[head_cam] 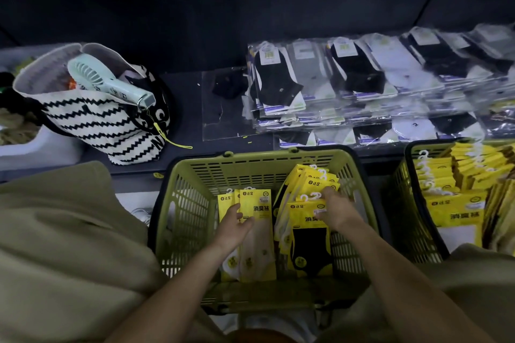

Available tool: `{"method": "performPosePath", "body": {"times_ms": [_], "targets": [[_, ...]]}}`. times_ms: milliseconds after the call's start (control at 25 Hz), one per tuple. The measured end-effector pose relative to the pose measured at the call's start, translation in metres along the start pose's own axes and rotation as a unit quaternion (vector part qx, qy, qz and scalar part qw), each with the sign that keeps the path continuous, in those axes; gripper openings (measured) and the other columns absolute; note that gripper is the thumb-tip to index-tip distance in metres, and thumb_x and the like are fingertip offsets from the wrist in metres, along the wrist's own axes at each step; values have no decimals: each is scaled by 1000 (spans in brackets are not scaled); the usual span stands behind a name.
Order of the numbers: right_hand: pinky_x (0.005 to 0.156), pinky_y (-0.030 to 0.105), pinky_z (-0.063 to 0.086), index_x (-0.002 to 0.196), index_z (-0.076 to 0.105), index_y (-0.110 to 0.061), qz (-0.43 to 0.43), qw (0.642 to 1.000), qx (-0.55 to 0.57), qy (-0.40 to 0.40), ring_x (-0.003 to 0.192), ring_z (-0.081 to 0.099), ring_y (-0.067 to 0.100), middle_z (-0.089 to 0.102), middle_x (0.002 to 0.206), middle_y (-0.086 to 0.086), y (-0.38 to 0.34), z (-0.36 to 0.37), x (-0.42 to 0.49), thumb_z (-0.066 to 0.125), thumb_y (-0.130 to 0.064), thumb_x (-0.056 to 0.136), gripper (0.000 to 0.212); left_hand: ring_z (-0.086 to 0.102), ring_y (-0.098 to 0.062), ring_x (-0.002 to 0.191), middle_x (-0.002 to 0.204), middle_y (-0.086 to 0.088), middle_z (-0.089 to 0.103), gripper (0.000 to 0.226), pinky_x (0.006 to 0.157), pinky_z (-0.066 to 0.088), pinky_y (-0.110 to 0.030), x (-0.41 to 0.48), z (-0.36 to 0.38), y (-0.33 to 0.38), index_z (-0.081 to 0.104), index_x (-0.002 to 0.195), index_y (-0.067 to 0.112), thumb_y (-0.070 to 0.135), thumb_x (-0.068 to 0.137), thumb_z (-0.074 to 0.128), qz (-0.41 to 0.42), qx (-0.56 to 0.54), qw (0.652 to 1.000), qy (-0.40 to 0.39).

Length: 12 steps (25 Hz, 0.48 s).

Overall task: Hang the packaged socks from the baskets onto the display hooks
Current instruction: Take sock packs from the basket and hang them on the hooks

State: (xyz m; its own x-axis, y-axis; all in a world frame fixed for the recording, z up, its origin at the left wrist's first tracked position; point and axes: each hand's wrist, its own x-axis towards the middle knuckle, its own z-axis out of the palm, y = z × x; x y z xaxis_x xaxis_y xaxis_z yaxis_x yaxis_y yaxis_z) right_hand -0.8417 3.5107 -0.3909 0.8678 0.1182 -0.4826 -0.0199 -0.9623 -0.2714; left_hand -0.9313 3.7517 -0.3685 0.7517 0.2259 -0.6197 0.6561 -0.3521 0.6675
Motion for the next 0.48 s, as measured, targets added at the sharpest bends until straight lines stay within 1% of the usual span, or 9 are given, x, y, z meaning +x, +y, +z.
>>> {"method": "performPosePath", "body": {"times_ms": [80, 200, 320, 400, 440, 480], "targets": [[80, 35, 47, 119, 46, -19, 16, 997, 67, -24, 102, 58, 28, 61, 114, 9, -1, -4, -4, 70, -28, 81, 46, 45, -24, 126, 139, -13, 44, 62, 97, 39, -30, -1, 0, -2, 27, 145, 10, 25, 92, 56, -5, 1, 1000, -5], [77, 30, 47, 117, 56, -23, -13, 994, 101, -41, 93, 56, 20, 63, 110, 5, -8, -22, -5, 74, -28, 77, 44, 47, -24, 124, 137, -14, 47, 58, 93, 40, -28, -3, 0, 0, 33, 141, 8, 20, 91, 59, 0, 6, 1000, -22], [78, 26, 42, 113, 61, -22, -82, 987, 124, -62, 97, 53, 16, 59, 109, 0, -28, -46, -11, 78, -29, 74, 44, 46, -24, 125, 136, -9, 47, 63, 94, 42, -29, -8, 3, 13, 34, 140, 10, 23, 87, 65, 28, -3, 998, -61], [78, 25, 40, 108, 63, -22, -141, 976, 146, -75, 96, 52, 13, 58, 101, -5, -46, -60, -20, 79, -26, 72, 39, 49, -21, 122, 131, -6, 51, 65, 97, 42, -29, -12, 5, 26, 38, 137, 11, 22, 82, 70, 52, -28, 994, -91], [77, 25, 39, 102, 63, -23, -171, 967, 172, -83, 92, 52, 12, 58, 95, -7, -55, -66, -25, 80, -24, 72, 35, 53, -20, 118, 126, -5, 56, 61, 95, 44, -26, -14, 5, 33, 43, 133, 11, 20, 80, 72, 66, -44, 992, -98], [77, 25, 39, 96, 61, -24, -195, 955, 204, -91, 89, 51, 11, 58, 90, -8, -63, -73, -30, 80, -20, 72, 31, 58, -18, 110, 117, -4, 61, 54, 88, 47, -20, -16, 3, 42, 49, 127, 10, 17, 79, 73, 81, -61, 990, -98]]}}
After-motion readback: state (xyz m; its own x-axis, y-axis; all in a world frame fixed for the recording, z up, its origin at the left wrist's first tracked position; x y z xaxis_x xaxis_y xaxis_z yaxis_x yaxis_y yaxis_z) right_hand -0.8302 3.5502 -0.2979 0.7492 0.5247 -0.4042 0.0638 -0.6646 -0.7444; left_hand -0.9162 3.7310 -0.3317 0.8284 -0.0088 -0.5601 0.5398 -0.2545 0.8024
